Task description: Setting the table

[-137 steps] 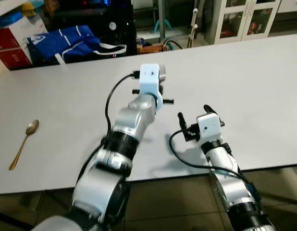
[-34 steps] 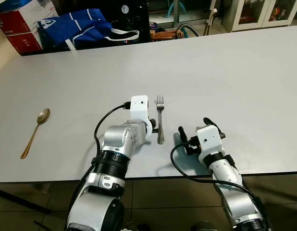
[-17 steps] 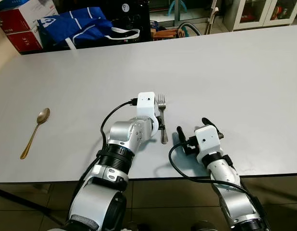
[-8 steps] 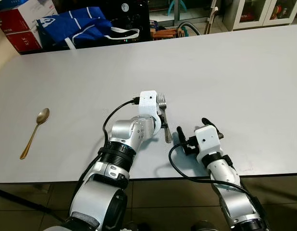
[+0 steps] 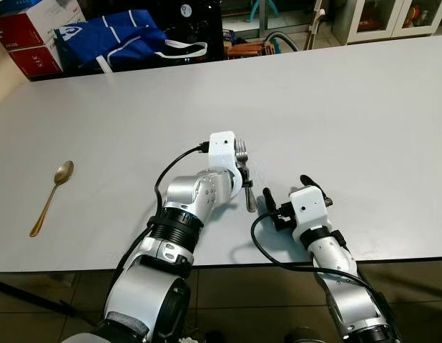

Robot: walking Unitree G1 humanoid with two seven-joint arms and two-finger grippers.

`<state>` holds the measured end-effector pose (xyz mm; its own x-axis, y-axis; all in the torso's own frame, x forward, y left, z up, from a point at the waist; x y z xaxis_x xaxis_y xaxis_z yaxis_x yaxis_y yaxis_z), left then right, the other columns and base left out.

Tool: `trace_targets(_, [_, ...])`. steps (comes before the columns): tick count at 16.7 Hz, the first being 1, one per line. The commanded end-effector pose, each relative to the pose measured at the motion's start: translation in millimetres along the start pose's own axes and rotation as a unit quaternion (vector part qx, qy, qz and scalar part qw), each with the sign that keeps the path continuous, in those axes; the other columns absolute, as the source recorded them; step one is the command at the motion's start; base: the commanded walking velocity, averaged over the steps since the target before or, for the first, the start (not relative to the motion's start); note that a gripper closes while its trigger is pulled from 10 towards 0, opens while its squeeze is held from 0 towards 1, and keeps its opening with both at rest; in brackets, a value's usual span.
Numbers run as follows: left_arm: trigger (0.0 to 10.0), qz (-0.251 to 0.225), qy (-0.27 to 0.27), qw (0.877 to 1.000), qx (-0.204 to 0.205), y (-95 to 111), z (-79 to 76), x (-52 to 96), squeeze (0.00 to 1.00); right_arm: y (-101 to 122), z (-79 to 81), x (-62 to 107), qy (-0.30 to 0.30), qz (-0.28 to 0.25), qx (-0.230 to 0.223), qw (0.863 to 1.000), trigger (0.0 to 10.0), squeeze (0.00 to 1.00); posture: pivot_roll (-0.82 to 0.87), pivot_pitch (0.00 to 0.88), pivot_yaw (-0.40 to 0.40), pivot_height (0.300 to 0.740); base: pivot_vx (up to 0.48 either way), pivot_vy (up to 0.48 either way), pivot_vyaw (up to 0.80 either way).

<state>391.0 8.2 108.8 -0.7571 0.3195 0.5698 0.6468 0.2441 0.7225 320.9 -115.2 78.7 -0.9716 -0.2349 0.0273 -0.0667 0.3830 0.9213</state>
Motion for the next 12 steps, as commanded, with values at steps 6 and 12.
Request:
trace_targets(6, [10.0, 0.020, -0.142, 0.990, 0.001, -17.2, -125.1, 20.1, 0.00, -0.3, 5.7, 0.9, 0.007, 0.001, 0.000, 1.000, 10.0, 0.00, -0.28, 0.057, 0.182, 0.731, 0.000, 0.000, 0.00])
trace_targets(12, [10.0, 0.020, -0.142, 0.990, 0.001, -17.2, -125.1, 20.1, 0.00, -0.3, 5.7, 0.9, 0.007, 0.001, 0.000, 1.000, 10.0, 0.00, -0.28, 0.057, 0.182, 0.731, 0.000, 0.000, 0.00])
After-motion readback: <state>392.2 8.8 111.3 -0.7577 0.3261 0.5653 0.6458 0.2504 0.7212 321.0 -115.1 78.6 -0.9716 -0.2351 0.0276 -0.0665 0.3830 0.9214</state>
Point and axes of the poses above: a point about 5 cm out from each wrist's last joint towards the gripper, its own x axis pointing back from the gripper into the wrist, its own y axis along the axis of the wrist's last joint, z = x × y, the point moved 5 cm from there along -x, pointing out of the wrist towards the gripper, and after that the axes turned 7 degrees about x, right-handed, at the moved point
